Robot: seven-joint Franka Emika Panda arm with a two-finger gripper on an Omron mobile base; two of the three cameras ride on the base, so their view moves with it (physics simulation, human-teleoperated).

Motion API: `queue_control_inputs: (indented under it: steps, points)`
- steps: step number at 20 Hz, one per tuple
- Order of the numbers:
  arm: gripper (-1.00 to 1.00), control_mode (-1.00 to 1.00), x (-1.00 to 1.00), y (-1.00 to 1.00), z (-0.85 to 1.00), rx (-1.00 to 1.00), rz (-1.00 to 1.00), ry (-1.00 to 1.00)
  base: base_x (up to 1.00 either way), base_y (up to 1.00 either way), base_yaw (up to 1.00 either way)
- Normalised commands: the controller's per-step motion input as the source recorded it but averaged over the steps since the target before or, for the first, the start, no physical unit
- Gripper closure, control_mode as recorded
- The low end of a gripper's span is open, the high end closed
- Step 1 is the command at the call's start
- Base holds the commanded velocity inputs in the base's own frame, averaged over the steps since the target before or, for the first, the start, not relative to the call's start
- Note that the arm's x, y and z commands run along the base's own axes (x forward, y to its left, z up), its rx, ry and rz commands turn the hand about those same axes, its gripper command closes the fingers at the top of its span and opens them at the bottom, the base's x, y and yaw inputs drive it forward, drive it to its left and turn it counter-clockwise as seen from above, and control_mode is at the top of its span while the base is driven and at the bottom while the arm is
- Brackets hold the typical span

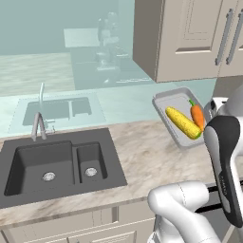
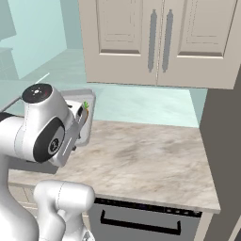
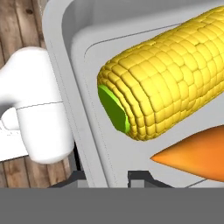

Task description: Take the carrot and corn out of the freezer and place them in the tupperware container on the counter. Then put the tupperware containing the vegetables back in the freezer.

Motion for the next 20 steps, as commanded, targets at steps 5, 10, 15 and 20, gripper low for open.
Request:
queue_control_inputs:
  steps: [5,10,15,20]
  points:
    - [1.00,1.00,0.00,0.00,0.00,0.00,0.00,0.00,0.00,0.00,0.00]
    - [1.00,1.00,0.00,0.00,0.00,0.00,0.00,0.00,-0.64,0.00,-0.01]
    - [1.00,1.00,0.00,0.00,0.00,0.00,0.00,0.00,-0.95,0.00,-0.33]
    - [1.00,1.00,0.00,0.00,0.00,0.00,0.00,0.00,-0.79,0.00,-0.54]
